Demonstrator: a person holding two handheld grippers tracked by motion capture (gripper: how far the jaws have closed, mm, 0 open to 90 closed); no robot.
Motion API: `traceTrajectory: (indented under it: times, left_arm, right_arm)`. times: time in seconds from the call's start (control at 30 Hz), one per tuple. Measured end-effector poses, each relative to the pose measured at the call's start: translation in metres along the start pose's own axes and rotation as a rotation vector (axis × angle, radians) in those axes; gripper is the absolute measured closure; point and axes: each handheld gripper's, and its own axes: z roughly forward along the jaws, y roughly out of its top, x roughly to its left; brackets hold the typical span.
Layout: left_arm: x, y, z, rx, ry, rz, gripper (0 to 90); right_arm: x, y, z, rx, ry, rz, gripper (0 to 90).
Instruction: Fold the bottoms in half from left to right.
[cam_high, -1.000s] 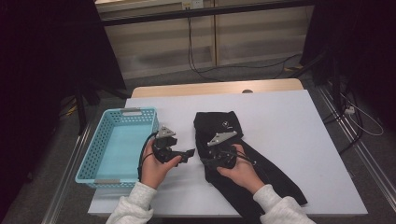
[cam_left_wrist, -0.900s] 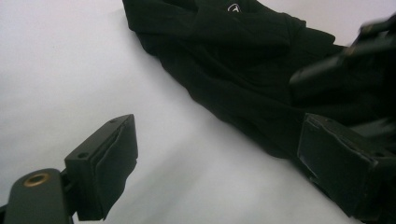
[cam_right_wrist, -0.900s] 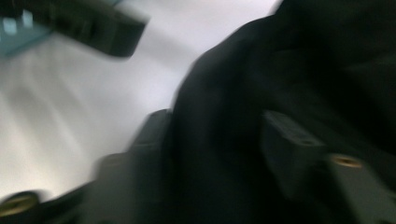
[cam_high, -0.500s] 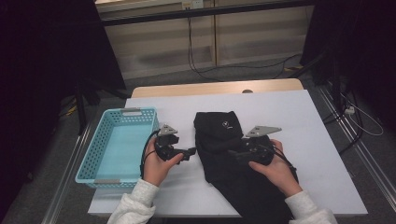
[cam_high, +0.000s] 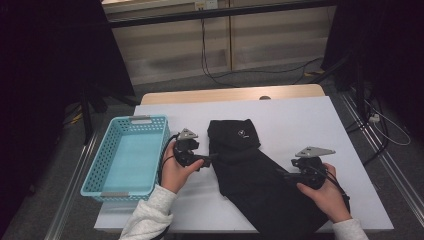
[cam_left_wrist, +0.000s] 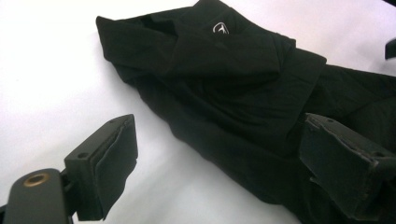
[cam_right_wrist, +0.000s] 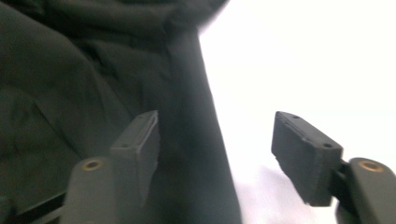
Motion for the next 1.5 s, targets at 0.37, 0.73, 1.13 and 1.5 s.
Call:
traceTrajectory:
  times: [0.37,0.73,1.13,1.5]
  left_arm:
    - [-0.003,0.004,0.003,-0.005,-0.01,0.013,12.0]
    - [-0.003,0.002,0.001,-0.003,-0.007,0.01,12.0]
    - [0.0,0.0,-0.003,-0.004,-0.002,0.002,12.1]
    - [0.002,-0.003,0.002,-0.011,0.007,-0.016,12.6]
  right_arm:
    - [0.005,-0.011,0.0,0.045,0.003,-0.023,59.2]
    - [0.006,-0.014,0.001,0.022,0.074,-0.008,88.4]
    - [-0.026,-0.012,-0.006,0.016,0.028,0.043,89.0]
    - [-0.056,-0.016,-0.016,0.013,-0.049,0.095,88.6]
